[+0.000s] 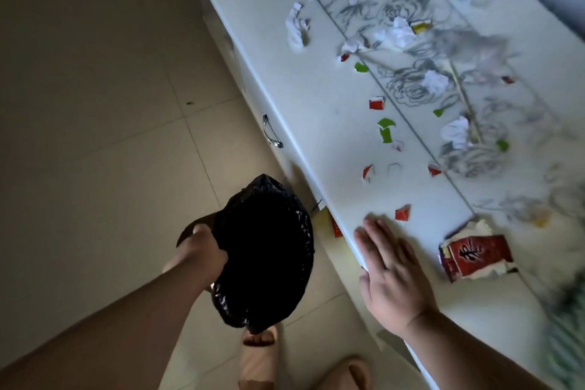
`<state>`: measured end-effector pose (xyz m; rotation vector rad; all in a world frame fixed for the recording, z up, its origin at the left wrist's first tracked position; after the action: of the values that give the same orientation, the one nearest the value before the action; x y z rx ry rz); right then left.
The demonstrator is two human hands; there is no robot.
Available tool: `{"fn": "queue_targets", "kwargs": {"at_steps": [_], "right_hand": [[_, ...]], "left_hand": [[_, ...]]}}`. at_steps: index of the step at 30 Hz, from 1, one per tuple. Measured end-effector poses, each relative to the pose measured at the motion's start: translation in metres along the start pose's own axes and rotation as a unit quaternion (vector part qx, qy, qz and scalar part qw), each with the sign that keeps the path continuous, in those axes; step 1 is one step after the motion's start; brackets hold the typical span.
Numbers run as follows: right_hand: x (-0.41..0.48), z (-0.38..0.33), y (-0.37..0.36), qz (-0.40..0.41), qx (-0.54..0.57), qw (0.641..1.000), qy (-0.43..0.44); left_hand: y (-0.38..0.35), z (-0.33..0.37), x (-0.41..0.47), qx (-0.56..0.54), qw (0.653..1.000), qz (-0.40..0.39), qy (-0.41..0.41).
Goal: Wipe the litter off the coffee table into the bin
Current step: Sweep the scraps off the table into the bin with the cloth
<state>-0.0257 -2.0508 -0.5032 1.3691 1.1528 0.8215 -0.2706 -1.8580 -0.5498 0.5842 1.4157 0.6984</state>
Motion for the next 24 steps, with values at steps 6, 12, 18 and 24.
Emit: {"fn": "queue_targets", "kwargs": {"at_steps": [6, 12, 18, 24], "right_hand": [[-0.006, -0.013, 0.022, -0.13, 0.064, 0.986, -0.084], [-0.071, 0.023, 0.089, -0.067, 0.109, 0.965, -0.227], [-0.139, 0.117, 0.103, 0.023, 0.16, 0.845, -0.509], [-0.144, 0.171, 0.076, 0.012, 0.169, 0.793, -0.585]], "left_hand": [[0.032, -0.025, -0.066, -0.013, 0.999, -0.037, -0.016], [0.05, -0.019, -0.117, -0.061, 0.996, -0.054, -0.027], [0.033, -0.01, -0.12, -0.129, 0.987, -0.089, -0.02], [0.005, -0.017, -0.085, -0.151, 0.976, -0.159, 0.004]]}}
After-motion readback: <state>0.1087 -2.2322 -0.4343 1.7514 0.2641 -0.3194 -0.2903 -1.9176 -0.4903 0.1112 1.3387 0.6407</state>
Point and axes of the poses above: each hand's wrist, its own x-axis towards the middle knuckle, its own y-axis out of the back of the hand, z = x × y, the point moved 3 cm from there along x, towards the middle knuckle, and after that the axes turned 1 degree about -y, right-handed, at the moved point
